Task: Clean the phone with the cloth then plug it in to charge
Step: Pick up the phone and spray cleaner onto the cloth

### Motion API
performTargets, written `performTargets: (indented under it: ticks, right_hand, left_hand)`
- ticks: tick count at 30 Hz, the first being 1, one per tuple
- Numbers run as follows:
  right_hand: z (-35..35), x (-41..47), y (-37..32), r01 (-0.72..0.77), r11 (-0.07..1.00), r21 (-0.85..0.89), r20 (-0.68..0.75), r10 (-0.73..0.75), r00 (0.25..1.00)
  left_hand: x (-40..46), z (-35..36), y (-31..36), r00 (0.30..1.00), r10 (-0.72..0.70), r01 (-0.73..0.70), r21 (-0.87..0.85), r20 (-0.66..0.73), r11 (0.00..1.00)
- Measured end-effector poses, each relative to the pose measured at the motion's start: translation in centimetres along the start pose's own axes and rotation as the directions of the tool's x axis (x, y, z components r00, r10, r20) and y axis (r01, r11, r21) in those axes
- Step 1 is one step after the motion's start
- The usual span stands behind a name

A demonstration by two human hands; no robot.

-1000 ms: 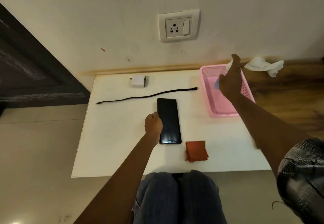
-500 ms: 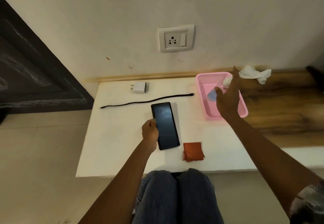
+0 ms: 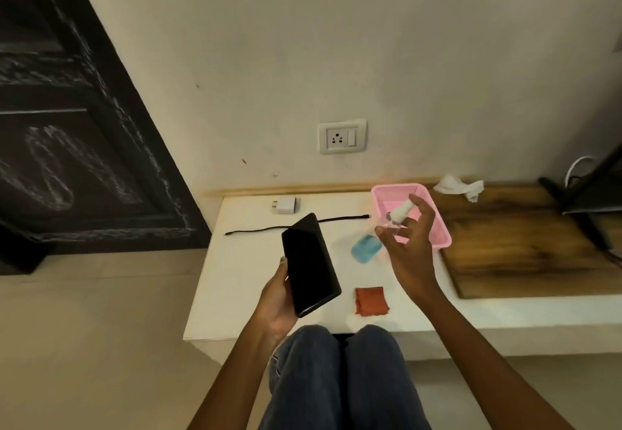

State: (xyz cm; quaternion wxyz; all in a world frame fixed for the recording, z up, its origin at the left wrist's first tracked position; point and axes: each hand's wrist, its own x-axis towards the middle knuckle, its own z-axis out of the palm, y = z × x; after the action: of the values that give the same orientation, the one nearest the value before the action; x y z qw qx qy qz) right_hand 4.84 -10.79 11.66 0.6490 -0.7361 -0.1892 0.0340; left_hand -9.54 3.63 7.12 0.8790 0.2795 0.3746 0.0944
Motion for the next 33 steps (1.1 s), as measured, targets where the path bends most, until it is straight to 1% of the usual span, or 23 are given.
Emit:
performTargets:
  ticks: [3,6,8,10,11,13,14,17,18,20,23,26,28,31,33]
  right_hand:
    - [-0.3,-2.4,-2.3,-0.029,0.995,0.095,0.065,0.022,0.998]
    - [-0.7,-4.7,-4.0,-0.034,0.986,0.162,0.123,0.014,0.992]
    - [-0.8,-5.9,-4.9,-0.093,0.966,0.241,0.174,0.051,0.983]
    - [-1.1,-6.7,-5.5,-0.179,0.919,0.351,0.231,0.100,0.968]
    - [-1.2,-7.0,-5.6,-0.227,0.889,0.398,0.275,0.121,0.954]
    - [-1.1,-7.5,-5.9,-0.315,0.850,0.422,0.381,0.149,0.913]
    - [-0.9,-7.8,-6.0,-0.345,0.836,0.428,0.412,0.160,0.897]
    - [0.3,-8.4,-7.1,-0.503,0.698,0.509,0.500,0.236,0.833]
    - [0.6,-8.6,-7.4,-0.529,0.676,0.513,0.527,0.238,0.815]
    - [1.0,-8.8,-7.8,-0.554,0.635,0.537,0.583,0.195,0.789]
    - [1.5,-9.3,-8.3,-0.626,0.506,0.593,0.662,0.134,0.737]
    - [1.9,-9.8,-8.6,-0.755,0.386,0.530,0.775,0.142,0.616]
    - [2.0,-10.1,-8.8,-0.811,0.323,0.488,0.832,0.109,0.544]
    - [2.0,-10.8,-9.3,-0.841,0.271,0.468,0.867,0.042,0.496]
    - [2.0,-11.0,-9.6,-0.863,0.256,0.437,0.892,0.005,0.453]
  left_hand:
    - [-3.7,0.0,0.1,0.997,0.004,0.008,-0.153,0.081,0.988]
    - [-7.0,-0.3,0.3,0.979,-0.004,0.063,-0.289,0.202,0.955]
    - [-8.2,-0.7,0.4,0.962,0.004,0.094,-0.346,0.272,0.934]
    - [-9.0,-1.3,0.4,0.949,0.029,0.094,-0.371,0.313,0.924]
    - [-9.3,-1.6,0.4,0.945,0.043,0.084,-0.369,0.324,0.926]
    - [-9.7,-2.0,0.4,0.931,0.053,0.088,-0.363,0.361,0.928]
    - [-9.8,-2.0,0.5,0.917,0.053,0.103,-0.363,0.395,0.926]
    - [-10.0,-1.9,0.7,0.890,0.071,0.085,-0.316,0.451,0.945]
    - [-10.0,-1.8,0.8,0.888,0.075,0.071,-0.296,0.454,0.953]
    - [-9.9,-1.7,0.7,0.884,0.071,0.060,-0.261,0.463,0.964]
    - [-9.7,-1.7,0.7,0.876,0.037,0.066,-0.196,0.480,0.978]
    - [-9.6,-1.4,0.7,0.861,-0.009,0.094,-0.142,0.509,0.985]
    - [-9.6,-1.6,0.7,0.853,-0.009,0.091,-0.132,0.521,0.987]
    - [-9.2,-2.4,0.6,0.856,-0.007,0.091,-0.138,0.516,0.986]
    - [-9.0,-2.7,0.6,0.865,-0.006,0.089,-0.141,0.503,0.986]
